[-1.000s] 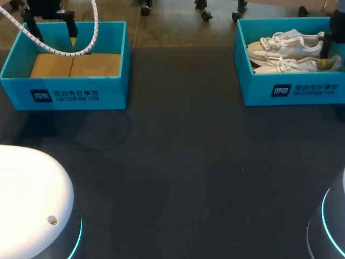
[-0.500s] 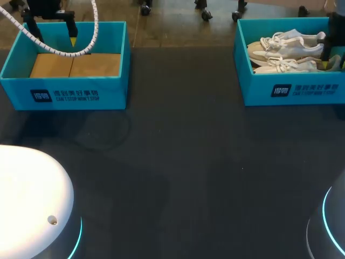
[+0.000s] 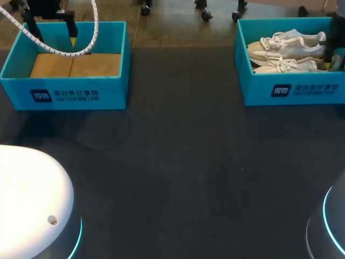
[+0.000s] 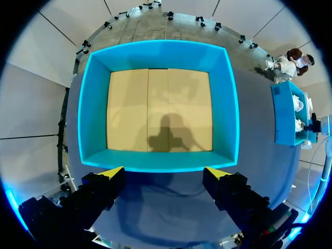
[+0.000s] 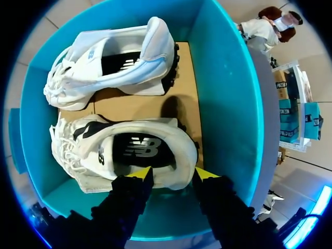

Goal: Take the shoe out of the shoebox, open the shoe tongue, remove and reinsert the insole, then place the shoe into the shoebox

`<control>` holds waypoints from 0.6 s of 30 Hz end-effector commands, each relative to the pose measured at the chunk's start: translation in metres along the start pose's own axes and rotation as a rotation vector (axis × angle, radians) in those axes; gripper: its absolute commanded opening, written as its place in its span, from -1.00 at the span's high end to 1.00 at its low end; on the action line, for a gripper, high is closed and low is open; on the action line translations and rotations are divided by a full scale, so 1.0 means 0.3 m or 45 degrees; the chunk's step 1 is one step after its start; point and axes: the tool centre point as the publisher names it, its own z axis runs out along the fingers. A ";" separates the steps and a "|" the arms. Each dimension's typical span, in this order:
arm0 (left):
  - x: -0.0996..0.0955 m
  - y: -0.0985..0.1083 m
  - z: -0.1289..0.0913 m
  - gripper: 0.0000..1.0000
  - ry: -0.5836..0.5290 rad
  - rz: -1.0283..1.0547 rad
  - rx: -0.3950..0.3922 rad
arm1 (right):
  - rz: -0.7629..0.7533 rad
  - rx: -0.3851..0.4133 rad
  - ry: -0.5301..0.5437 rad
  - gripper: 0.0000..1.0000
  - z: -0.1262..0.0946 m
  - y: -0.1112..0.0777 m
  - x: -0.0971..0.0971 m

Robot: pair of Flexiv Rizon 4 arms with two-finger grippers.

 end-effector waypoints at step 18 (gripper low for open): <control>0.000 0.000 0.000 -1.00 0.000 0.000 0.000 | -0.039 0.044 -0.028 -0.50 0.055 0.026 -0.019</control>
